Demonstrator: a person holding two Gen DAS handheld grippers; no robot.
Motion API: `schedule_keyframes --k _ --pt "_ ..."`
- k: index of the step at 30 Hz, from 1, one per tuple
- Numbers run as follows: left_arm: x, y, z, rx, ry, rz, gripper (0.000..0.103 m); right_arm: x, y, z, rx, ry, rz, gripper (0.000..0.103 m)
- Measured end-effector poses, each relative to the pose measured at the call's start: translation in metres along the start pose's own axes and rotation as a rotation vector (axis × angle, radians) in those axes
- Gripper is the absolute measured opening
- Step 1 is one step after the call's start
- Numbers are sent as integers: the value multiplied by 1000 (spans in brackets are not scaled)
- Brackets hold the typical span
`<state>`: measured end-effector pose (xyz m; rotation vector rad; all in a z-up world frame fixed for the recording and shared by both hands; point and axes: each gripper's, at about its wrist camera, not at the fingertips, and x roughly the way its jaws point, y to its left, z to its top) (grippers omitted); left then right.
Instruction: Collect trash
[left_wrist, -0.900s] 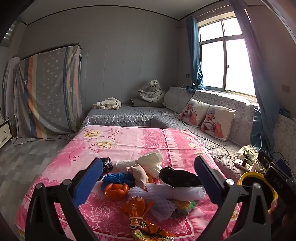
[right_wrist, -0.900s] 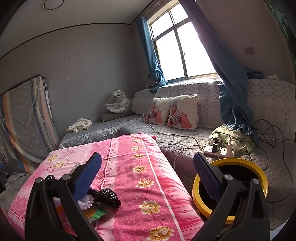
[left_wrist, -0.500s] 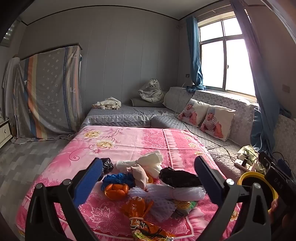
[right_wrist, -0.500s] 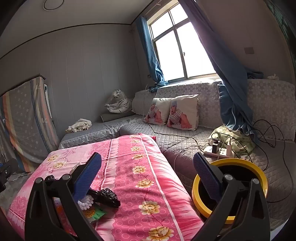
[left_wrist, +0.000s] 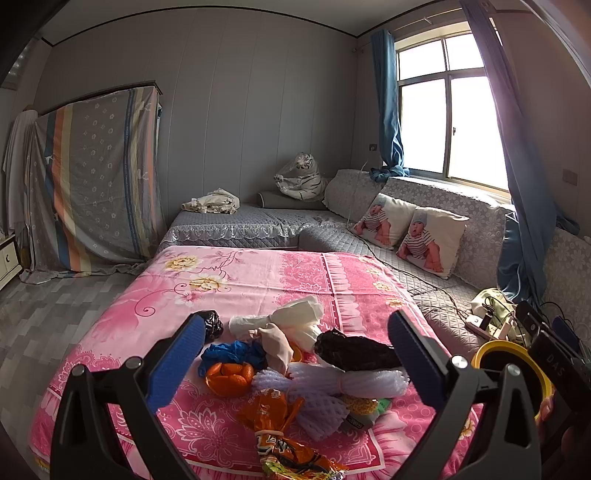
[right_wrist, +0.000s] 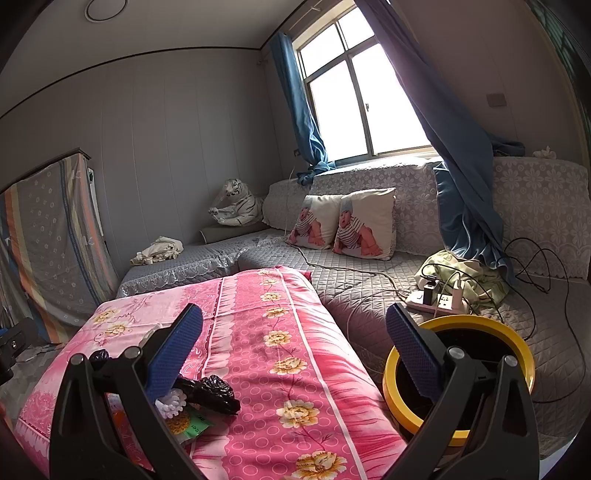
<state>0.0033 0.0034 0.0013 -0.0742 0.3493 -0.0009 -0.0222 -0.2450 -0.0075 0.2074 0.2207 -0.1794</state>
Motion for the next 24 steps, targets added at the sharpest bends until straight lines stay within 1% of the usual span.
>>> schedule_keyframes --k 24 --pt "1 0 -1 1 3 1 96 1 -1 -2 2 1 0 95"
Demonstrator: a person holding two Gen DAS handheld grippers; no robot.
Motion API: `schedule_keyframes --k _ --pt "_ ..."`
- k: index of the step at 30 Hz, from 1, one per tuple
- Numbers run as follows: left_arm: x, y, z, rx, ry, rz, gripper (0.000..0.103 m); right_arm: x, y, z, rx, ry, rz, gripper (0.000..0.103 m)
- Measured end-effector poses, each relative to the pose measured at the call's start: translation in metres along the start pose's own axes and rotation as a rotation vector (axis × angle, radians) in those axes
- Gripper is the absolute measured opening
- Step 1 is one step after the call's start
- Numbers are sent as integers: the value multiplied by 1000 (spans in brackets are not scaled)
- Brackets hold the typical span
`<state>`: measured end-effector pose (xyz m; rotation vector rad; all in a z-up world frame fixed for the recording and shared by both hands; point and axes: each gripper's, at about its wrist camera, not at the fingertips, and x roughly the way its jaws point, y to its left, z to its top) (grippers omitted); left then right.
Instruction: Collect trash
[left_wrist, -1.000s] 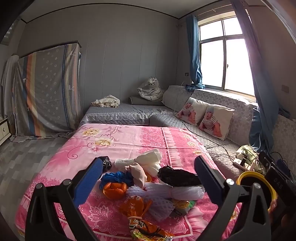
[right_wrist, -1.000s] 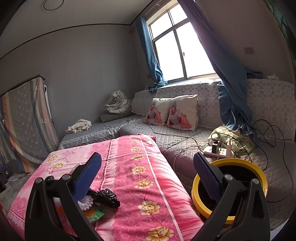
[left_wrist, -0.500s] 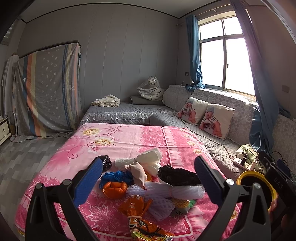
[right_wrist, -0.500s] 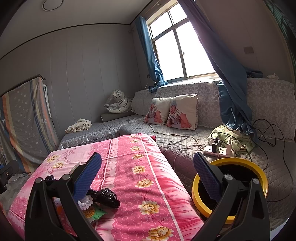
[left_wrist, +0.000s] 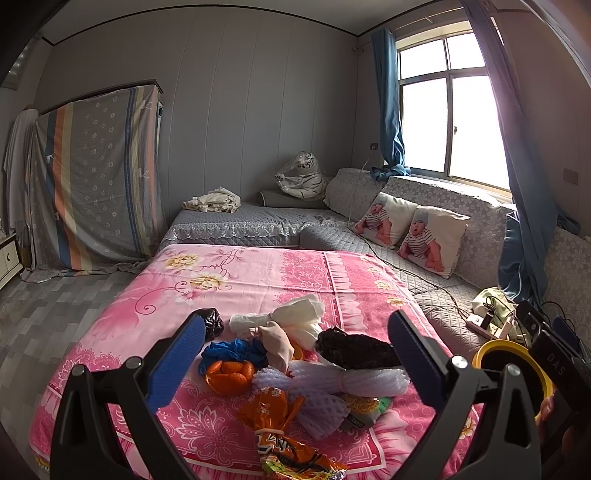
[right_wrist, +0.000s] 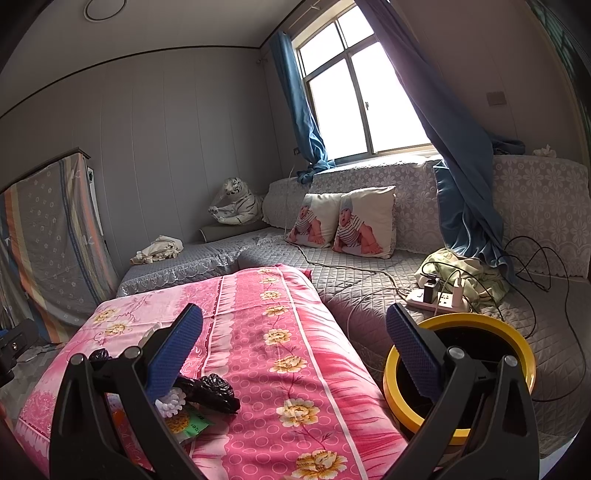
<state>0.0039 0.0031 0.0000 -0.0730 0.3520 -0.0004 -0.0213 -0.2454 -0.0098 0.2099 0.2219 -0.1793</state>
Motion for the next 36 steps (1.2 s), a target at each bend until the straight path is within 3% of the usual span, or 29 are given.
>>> schedule_keyframes --k 36 --pt "0 -2 -8 5 -6 5 96 0 1 1 1 2 0 95"
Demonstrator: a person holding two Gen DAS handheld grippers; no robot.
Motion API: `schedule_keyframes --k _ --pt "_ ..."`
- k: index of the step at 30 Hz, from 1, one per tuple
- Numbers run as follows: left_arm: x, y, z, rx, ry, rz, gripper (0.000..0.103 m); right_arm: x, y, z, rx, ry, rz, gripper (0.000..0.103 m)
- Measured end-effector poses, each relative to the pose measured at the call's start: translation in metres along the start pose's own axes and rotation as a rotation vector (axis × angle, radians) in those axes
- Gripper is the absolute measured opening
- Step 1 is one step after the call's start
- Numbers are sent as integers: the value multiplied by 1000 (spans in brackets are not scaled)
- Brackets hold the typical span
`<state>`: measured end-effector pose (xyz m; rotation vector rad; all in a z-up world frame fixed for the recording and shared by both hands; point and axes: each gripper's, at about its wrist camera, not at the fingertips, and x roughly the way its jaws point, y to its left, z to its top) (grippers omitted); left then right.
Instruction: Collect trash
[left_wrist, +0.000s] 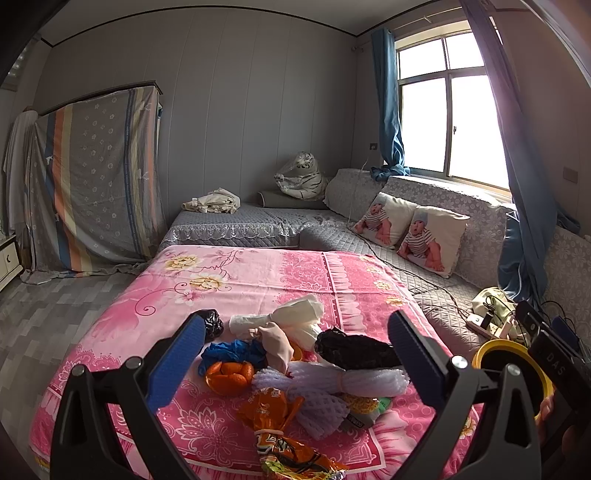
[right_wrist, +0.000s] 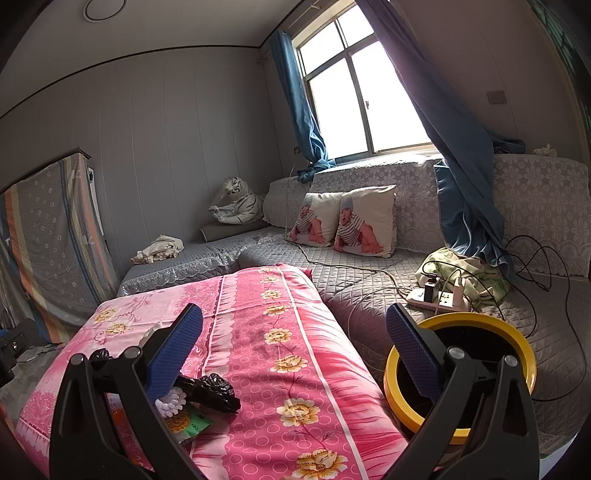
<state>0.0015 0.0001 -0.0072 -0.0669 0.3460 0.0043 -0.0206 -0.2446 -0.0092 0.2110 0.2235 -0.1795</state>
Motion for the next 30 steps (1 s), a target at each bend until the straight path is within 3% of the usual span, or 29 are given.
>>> schedule_keyframes --k 14,18,24,28,30 --pt "4 12 6 1 22 -21 96 4 5 -1 -30 -5 13 95" --pt "13 38 8 -25 28 -46 96 16 15 -2 -75 26 88 95" --pt "39 79 5 -46 94 3 96 33 36 -11 -155 80 216 95" --pt "62 101 -2 -38 162 -24 96 57 55 -15 -220 201 386 95" --pt "76 107 -5 0 206 -39 96 68 67 -16 -280 249 428 95"
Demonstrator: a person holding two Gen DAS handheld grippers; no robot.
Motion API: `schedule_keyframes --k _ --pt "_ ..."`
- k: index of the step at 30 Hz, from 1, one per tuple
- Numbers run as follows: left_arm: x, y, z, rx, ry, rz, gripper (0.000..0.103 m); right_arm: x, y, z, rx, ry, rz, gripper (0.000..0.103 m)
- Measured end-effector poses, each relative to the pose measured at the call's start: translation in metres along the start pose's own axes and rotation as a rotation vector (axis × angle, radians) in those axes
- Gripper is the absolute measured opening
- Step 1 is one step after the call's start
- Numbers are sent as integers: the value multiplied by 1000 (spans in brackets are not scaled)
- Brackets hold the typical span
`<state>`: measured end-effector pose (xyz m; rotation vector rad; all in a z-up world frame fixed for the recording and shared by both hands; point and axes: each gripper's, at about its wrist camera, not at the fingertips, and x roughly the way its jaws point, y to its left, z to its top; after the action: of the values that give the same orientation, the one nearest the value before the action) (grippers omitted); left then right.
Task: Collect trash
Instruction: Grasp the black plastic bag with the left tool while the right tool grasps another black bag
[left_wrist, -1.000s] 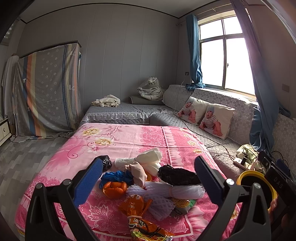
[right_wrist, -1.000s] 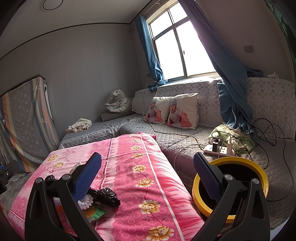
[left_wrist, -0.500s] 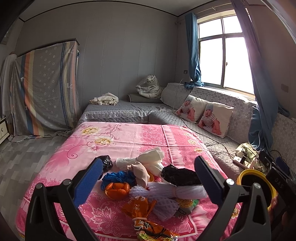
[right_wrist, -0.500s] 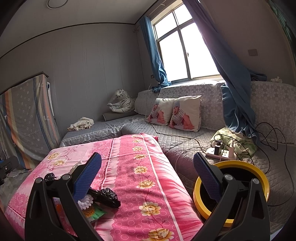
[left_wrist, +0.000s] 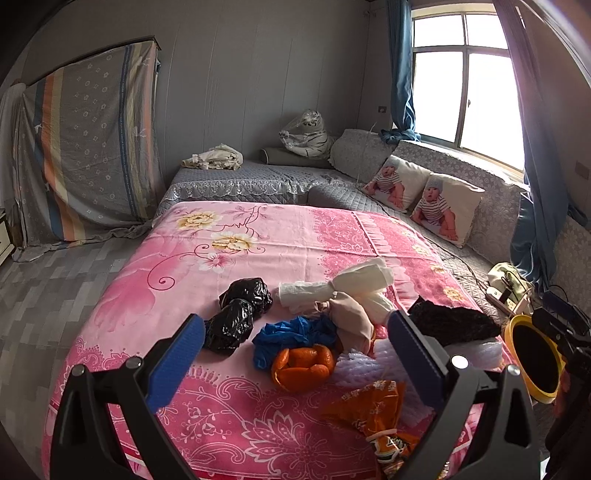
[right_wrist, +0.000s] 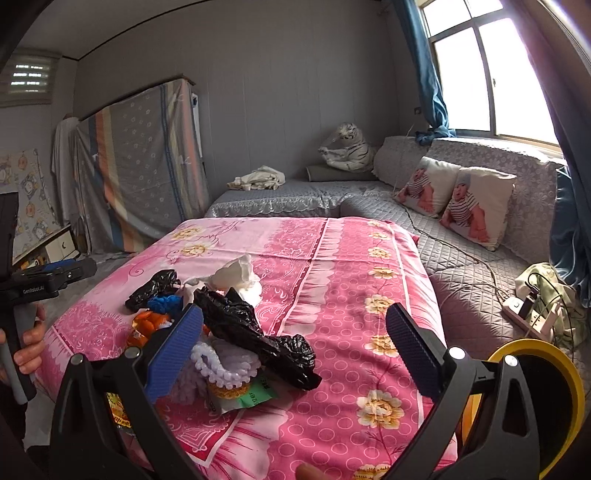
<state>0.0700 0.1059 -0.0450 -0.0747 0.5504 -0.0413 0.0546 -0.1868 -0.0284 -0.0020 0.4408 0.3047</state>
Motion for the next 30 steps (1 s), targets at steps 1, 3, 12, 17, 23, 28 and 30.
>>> schedule_keyframes --k 1,3,12,17,23,28,30 --pt "7 2 0 25 21 0 96 7 4 2 -28 20 20 95" --pt "22 8 -2 63 64 -4 96 17 7 8 -47 47 56 95" --pt "86 49 0 97 218 -7 96 64 21 32 -125 215 208 95" --pt "125 67 12 71 319 -59 96 89 29 33 -171 315 282 95" --pt "158 82 22 42 363 -78 96 109 40 34 -209 358 320 95" --pt "173 85 21 41 382 -84 96 125 40 35 -204 413 354 95" --pt "176 82 19 45 390 -107 96 131 41 33 -203 439 372 91"
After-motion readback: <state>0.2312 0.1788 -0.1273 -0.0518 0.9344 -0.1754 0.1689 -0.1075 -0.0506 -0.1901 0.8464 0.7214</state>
